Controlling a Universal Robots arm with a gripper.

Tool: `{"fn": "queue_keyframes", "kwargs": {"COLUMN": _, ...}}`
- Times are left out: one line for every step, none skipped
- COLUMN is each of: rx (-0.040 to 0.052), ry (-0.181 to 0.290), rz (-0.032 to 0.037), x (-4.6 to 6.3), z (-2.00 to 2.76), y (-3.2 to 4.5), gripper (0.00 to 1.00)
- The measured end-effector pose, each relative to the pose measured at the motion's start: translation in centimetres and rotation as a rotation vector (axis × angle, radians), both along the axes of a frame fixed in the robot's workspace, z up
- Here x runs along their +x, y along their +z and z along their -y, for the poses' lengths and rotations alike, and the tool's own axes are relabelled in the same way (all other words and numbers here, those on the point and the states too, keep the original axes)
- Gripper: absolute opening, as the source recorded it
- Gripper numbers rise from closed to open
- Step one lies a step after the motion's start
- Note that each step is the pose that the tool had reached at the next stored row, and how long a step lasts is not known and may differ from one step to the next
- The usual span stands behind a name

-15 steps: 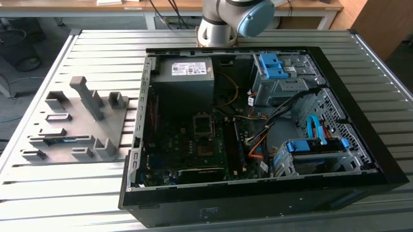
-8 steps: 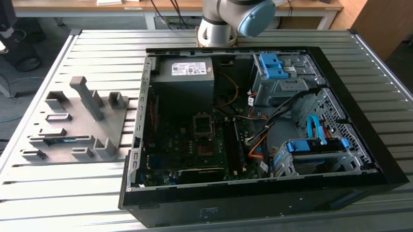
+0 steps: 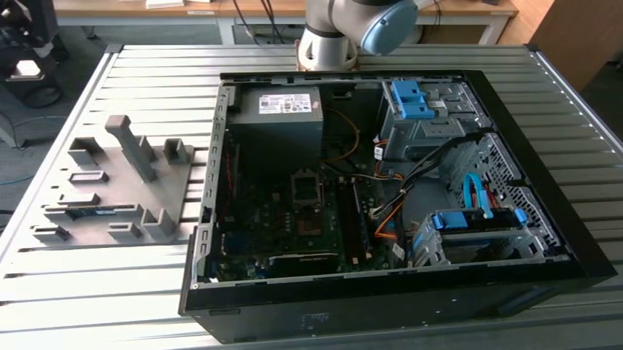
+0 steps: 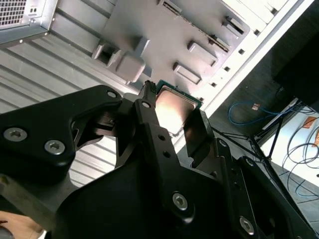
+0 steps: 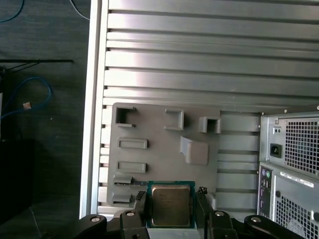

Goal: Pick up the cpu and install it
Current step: 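Pick up the cpu and move it towards the insertion slot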

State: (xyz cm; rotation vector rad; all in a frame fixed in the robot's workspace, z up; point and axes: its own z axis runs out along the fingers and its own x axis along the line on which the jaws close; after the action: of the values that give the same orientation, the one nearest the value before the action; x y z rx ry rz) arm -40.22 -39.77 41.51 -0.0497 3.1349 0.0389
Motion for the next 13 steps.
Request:
{"fn": "queue_keyframes", "kwargs": {"rx": 0.0001, "ry": 0.000, "rz": 0.0001, "x": 0.4, "z": 0.00, "y": -0.01, "gripper": 0.47}}
{"fn": "queue_keyframes", "kwargs": {"rx": 0.0001, "ry": 0.000, "rz": 0.0001, "x": 0.7, "z": 0.00, "y": -0.01, "gripper": 0.47}}
{"fn": "queue_keyframes", "kwargs": {"rx": 0.0001, "ry": 0.000, "rz": 0.0001, "x": 1.0, "z": 0.00, "y": -0.01, "gripper": 0.47}}
{"fn": "queue_keyframes", "kwargs": {"rx": 0.0000, "ry": 0.000, "rz": 0.0000, "x": 1.3, "z": 0.00, "y": 0.00, "gripper": 0.47}}
{"fn": "queue_keyframes", "kwargs": {"rx": 0.0000, "ry": 0.000, "rz": 0.0000, "x": 1.6, "z": 0.00, "y": 0.00, "gripper": 0.47}}
{"fn": "queue_keyframes", "kwargs": {"rx": 0.0001, "ry": 0.000, "rz": 0.0001, "x": 1.9, "z": 0.00, "y": -0.01, "gripper": 0.47}}
{"fn": "queue_keyframes", "kwargs": {"rx": 0.0001, "ry": 0.000, "rz": 0.0001, "x": 2.2, "z": 0.00, "y": -0.01, "gripper": 0.47}}
{"fn": "queue_keyframes", "kwargs": {"rx": 0.0002, "ry": 0.000, "rz": 0.0001, "x": 2.5, "z": 0.00, "y": -0.01, "gripper": 0.47}}
{"fn": "queue_keyframes", "kwargs": {"rx": 0.0001, "ry": 0.000, "rz": 0.0000, "x": 2.8, "z": 0.00, "y": -0.01, "gripper": 0.47}}
{"fn": "queue_keyframes", "kwargs": {"rx": 0.0001, "ry": 0.000, "rz": 0.0000, "x": 3.0, "z": 0.00, "y": -0.01, "gripper": 0.47}}
{"fn": "queue_keyframes", "kwargs": {"rx": 0.0000, "ry": 0.000, "rz": -0.0001, "x": 3.3, "z": 0.00, "y": 0.00, "gripper": 0.47}}
{"fn": "queue_keyframes", "kwargs": {"rx": 0.0001, "ry": 0.000, "rz": 0.0000, "x": 3.6, "z": 0.00, "y": 0.00, "gripper": 0.47}}
{"fn": "queue_keyframes", "kwargs": {"rx": 0.0001, "ry": 0.000, "rz": 0.0001, "x": 3.9, "z": 0.00, "y": -0.01, "gripper": 0.47}}
